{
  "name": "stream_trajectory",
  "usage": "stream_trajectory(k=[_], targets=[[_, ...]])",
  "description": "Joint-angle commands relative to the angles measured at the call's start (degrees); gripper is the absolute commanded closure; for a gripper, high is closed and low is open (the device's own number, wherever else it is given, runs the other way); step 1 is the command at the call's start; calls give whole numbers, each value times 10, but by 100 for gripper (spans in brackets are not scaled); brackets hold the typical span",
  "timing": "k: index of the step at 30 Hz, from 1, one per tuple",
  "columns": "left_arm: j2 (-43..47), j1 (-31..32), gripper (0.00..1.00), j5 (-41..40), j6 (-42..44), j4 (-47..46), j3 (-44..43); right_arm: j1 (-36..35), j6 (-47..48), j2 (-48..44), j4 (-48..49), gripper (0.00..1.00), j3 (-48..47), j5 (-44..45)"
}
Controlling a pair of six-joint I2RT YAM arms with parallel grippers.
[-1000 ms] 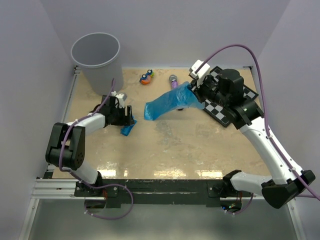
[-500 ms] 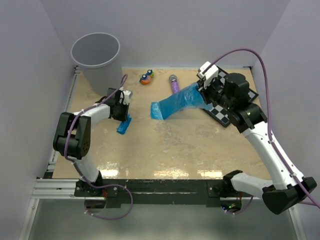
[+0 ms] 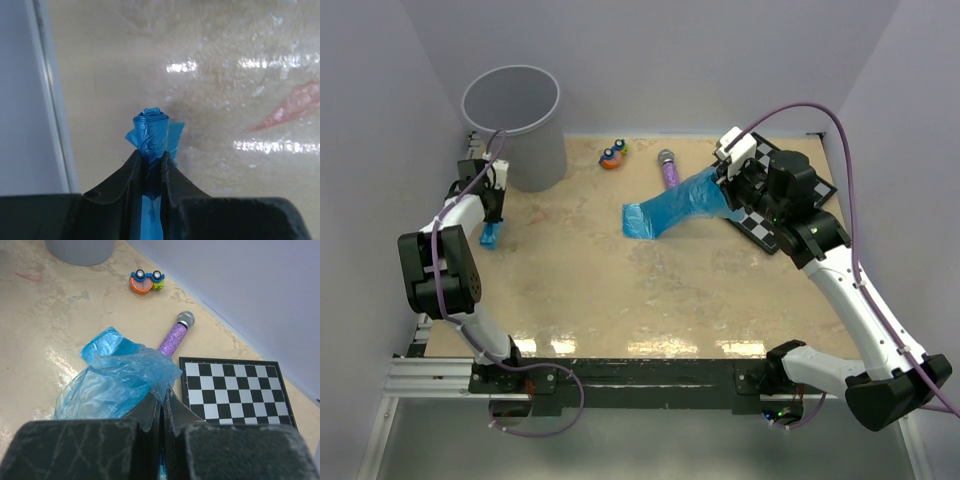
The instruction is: Put the trash bags into the trash bin
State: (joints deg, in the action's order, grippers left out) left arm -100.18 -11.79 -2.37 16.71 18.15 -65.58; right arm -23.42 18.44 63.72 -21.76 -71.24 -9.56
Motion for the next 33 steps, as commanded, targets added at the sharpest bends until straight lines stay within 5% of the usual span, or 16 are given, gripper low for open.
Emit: stream_trajectory(k=[1, 8, 11, 16, 18, 22, 28, 33], targets=[[-36, 3, 100, -34, 52, -46, -43, 3, -11, -4, 34, 100, 1, -6], [-75, -5, 87, -25, 8, -38, -61, 3, 5, -1, 15, 100, -7, -17], [-63, -4, 64, -36, 10, -51, -38, 3, 10, -3, 12, 100, -8, -20], [79, -7, 39, -11, 4, -108, 22, 4, 41, -4, -10, 100, -21, -55], [151, -7, 37, 21, -2, -105, 31, 3, 43, -3, -15, 100, -23, -66], [285, 7, 30, 216, 3, -109, 59, 2, 26, 9, -35, 100, -39, -129], [365, 238, 29, 314, 67, -83, 54, 1, -7, 70, -51, 100, -83, -204], [297, 329, 29, 355, -53, -95, -20, -9, -43, 96, -20, 100, -104, -198]])
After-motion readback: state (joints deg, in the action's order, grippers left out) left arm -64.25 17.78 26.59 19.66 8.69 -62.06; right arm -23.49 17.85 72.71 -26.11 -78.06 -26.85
